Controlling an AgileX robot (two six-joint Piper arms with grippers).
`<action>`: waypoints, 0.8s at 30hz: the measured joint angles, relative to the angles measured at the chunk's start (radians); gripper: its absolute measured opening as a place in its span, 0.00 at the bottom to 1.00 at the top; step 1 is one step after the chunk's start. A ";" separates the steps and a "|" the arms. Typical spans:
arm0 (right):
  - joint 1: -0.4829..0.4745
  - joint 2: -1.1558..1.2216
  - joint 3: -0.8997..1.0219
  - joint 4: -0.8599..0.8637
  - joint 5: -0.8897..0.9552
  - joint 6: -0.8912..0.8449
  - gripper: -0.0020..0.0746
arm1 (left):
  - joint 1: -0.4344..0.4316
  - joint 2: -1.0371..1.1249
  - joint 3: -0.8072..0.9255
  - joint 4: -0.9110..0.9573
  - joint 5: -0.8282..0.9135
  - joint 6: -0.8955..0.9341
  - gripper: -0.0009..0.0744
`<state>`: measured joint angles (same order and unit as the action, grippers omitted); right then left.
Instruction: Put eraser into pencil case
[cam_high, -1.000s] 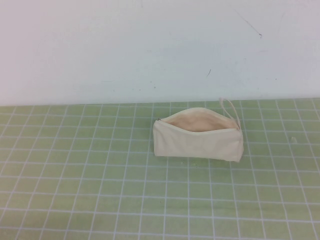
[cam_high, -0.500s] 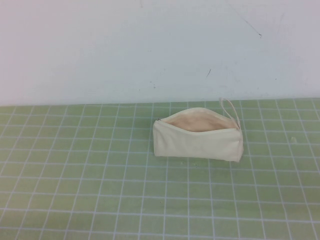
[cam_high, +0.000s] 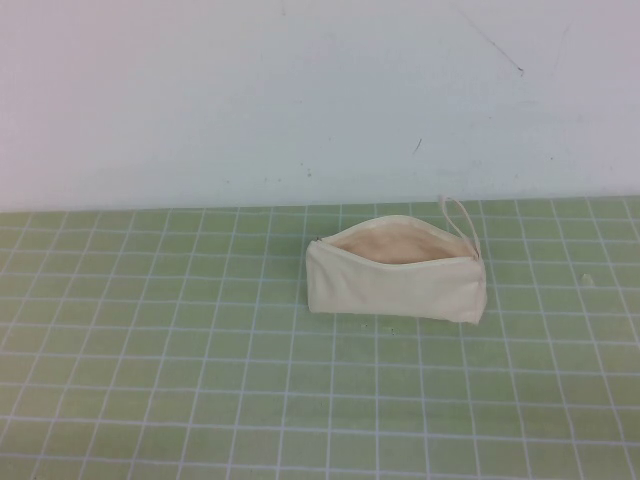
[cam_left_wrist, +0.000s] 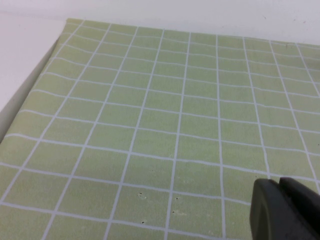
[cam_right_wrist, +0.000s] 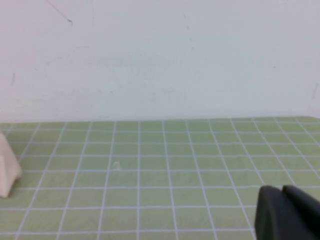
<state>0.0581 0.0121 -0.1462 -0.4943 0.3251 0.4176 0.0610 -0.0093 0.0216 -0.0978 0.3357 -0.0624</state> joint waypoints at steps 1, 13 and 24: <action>-0.010 -0.008 0.007 0.000 -0.002 0.000 0.03 | 0.000 0.000 0.000 0.000 0.000 0.000 0.01; -0.020 -0.021 0.118 0.562 -0.114 -0.485 0.02 | 0.000 0.000 0.000 0.000 0.000 0.000 0.01; -0.051 -0.021 0.173 0.462 -0.012 -0.357 0.02 | 0.000 0.000 0.000 0.000 0.000 0.000 0.01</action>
<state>0.0070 -0.0089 0.0268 -0.0323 0.3133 0.0609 0.0610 -0.0093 0.0216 -0.0978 0.3357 -0.0624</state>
